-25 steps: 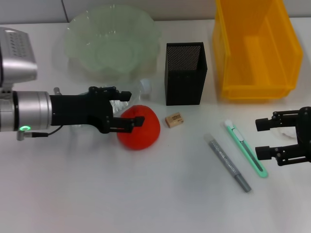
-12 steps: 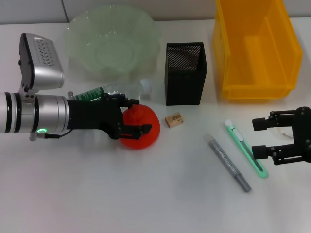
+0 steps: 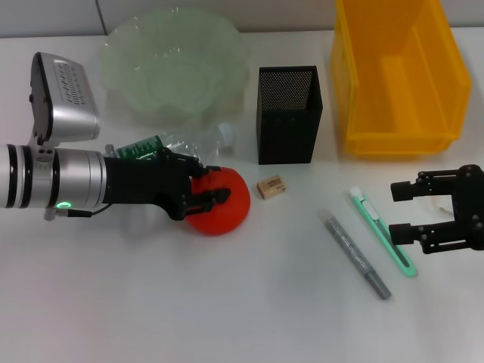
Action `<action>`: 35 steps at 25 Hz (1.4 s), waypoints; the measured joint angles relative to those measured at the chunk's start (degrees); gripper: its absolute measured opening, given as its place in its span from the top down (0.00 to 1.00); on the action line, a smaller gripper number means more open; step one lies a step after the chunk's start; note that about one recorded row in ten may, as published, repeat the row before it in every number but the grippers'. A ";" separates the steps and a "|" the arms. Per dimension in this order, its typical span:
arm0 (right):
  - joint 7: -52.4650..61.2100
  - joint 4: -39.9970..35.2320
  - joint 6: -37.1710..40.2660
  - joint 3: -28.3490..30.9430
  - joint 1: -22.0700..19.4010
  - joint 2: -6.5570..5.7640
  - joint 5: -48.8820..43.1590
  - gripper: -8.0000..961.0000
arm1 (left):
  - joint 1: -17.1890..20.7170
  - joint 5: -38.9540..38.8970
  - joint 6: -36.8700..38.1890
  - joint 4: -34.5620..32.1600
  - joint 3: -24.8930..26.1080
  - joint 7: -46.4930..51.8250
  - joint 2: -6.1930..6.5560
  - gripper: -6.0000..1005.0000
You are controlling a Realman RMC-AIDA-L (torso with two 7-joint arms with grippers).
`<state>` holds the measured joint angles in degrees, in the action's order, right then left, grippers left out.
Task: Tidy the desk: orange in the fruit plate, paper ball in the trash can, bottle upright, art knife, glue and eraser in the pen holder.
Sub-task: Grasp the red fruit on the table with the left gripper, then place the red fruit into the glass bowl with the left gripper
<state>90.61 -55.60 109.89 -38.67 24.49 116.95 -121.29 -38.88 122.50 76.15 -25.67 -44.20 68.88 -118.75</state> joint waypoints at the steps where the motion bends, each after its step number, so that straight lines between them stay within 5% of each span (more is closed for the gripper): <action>1: -0.08 0.00 -0.01 0.02 0.03 0.00 0.00 0.20 | 0.03 -0.09 0.02 -0.09 -0.33 0.12 0.01 0.44; 5: -0.31 -0.01 -0.03 0.13 0.03 0.11 0.00 0.20 | 0.22 -0.18 1.18 -0.34 -0.36 0.21 0.06 0.65; 10: -0.35 -0.03 -0.03 0.39 -0.07 0.39 0.06 0.19 | 0.64 -0.22 4.80 -2.00 -0.16 1.12 0.38 0.73; 14: -0.37 -0.08 -0.03 0.39 -0.29 0.57 0.31 0.19 | 2.39 -4.57 13.24 -12.18 2.72 6.59 0.50 0.78; 17: -0.38 -0.06 -0.03 0.40 -0.31 0.72 0.35 0.19 | 2.07 -7.81 12.88 -16.04 2.79 10.07 0.49 0.80; 20: -0.39 -0.08 -0.02 0.39 -0.25 0.91 0.36 0.19 | 0.27 -10.46 8.40 -18.03 2.67 12.26 0.31 0.82; 26: -0.46 -0.16 -0.02 0.20 -0.01 1.19 0.45 0.19 | -6.78 -12.04 -13.24 -12.69 2.24 13.08 -0.08 0.86; 35: -1.01 -0.04 -0.40 0.50 0.37 1.64 0.45 0.20 | -9.49 -12.24 -28.15 -9.31 -4.25 13.18 -0.34 0.91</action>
<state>89.61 -55.64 109.48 -38.18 24.86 118.59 -120.84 -48.37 110.26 48.00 -34.98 -48.45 82.06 -119.08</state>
